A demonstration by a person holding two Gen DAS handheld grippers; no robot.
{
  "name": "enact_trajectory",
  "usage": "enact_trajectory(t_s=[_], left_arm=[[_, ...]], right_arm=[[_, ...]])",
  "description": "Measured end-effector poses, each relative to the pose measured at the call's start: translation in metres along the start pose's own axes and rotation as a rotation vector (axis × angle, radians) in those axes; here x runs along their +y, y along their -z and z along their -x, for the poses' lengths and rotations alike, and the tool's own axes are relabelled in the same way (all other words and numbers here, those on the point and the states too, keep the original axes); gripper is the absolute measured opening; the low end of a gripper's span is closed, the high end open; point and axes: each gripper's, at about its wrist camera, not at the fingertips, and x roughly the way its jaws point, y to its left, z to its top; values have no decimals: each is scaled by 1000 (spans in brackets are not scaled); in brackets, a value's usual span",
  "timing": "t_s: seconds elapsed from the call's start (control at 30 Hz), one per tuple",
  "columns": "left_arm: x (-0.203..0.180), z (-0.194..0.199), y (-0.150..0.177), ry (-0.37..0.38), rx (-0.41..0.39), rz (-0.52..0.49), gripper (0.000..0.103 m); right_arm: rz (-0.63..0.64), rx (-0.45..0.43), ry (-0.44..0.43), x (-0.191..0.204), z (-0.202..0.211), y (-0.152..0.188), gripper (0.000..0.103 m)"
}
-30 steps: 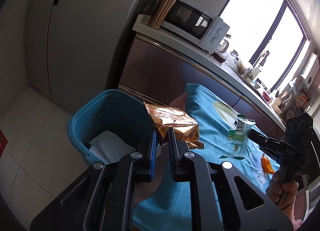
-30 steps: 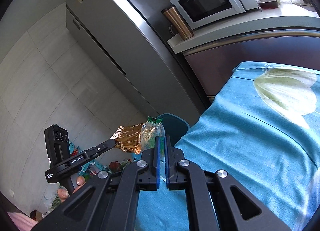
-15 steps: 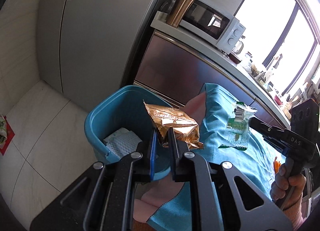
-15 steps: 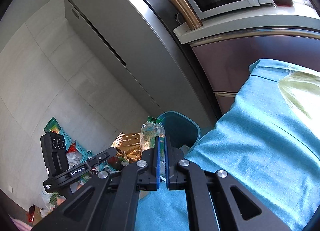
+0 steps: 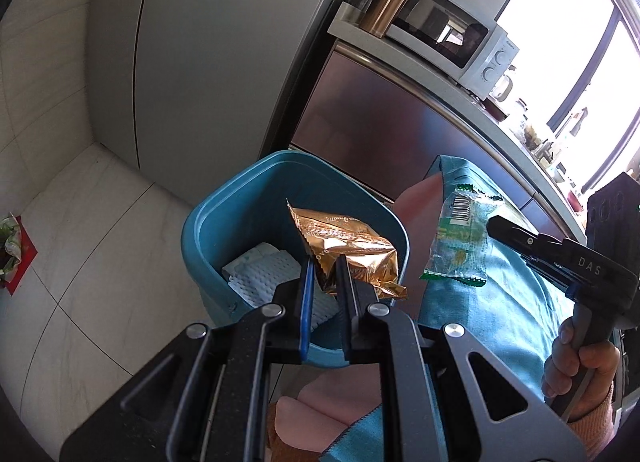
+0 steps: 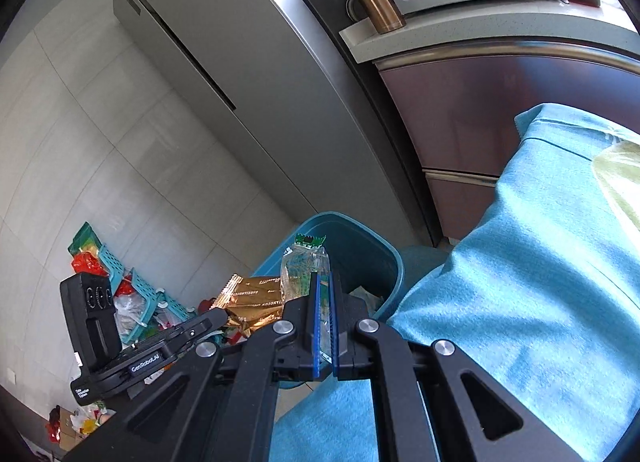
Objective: Collect trash
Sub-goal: 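Carry the gold wrapper and candy wrapper to the teal bin, then open both tools over the teal bin to drop the wrappers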
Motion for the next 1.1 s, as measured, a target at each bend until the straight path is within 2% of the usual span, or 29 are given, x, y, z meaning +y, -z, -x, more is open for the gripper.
enact_trajectory(t_s=[0.57, 0.73, 0.93, 1.1], left_arm=[[-2, -45, -1, -98, 45, -25, 13], [-3, -59, -1, -99, 66, -28, 14], [-7, -58, 2, -78, 57, -32, 14], [-10, -50, 3, -52, 47, -38, 22]], right_arm=[[35, 87, 79, 9, -52, -2, 4], [24, 102, 89, 6, -59, -3, 7], [9, 110, 96, 3, -62, -3, 11], [-2, 99, 92, 1, -60, -1, 13]])
